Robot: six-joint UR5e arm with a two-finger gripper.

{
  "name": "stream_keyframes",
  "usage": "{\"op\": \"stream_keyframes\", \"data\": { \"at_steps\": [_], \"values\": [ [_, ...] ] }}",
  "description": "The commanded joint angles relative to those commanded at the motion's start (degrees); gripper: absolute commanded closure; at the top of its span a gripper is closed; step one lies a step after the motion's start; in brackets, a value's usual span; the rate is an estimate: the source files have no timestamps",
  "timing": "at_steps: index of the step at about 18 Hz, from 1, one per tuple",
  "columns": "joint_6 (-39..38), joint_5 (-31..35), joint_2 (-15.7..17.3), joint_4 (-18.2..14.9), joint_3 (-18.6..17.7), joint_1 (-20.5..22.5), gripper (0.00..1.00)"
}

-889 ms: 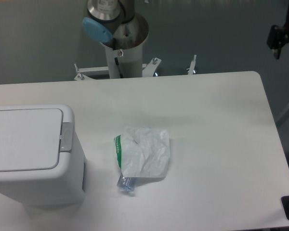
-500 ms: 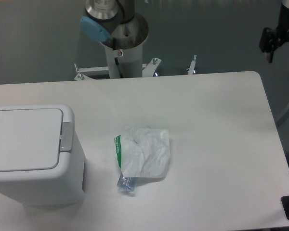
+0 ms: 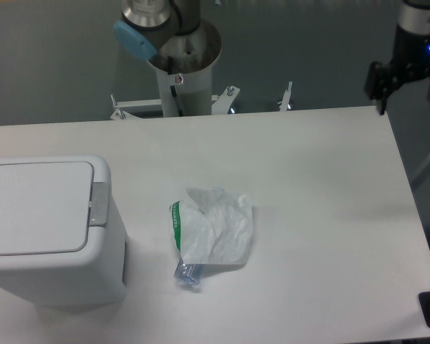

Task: Open the trash can
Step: 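Move the gripper in from the side to above the plastic bag, then move the open gripper over the trash can lid's push button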

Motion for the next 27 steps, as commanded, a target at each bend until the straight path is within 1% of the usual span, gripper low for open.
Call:
{"op": "stream_keyframes", "data": {
  "at_steps": [6,8,12,14,15,16,19,23,25,27],
  "values": [
    [-14.59,-0.09,-0.61,0.0,-0.01,-9.84,0.0],
    [-21.71,-0.35,-0.35,-0.09,0.08,-14.76,0.0],
    [-30.85,-4.74,-0.35,0.09,0.35,-19.08,0.0],
    [-32.37,-4.83,-1.31,0.61,2.71,-19.79,0.0],
    [-32.37,-5.01,-1.23,0.7,2.89,-20.49,0.0],
    [-32.37,-4.92,-0.97,0.7,2.98,-21.8,0.0],
    [-32.89,-5.18,0.0,0.7,2.81,-22.69,0.0],
    [-35.88,-5.18,-0.35,0.97,2.98,-25.24,0.0],
    [-36.33,-5.36,-0.53,2.89,3.16,-26.64,0.0],
    [-36.33,-5.8,-0.62,3.25,2.98,-28.4,0.0]
  ]
}}
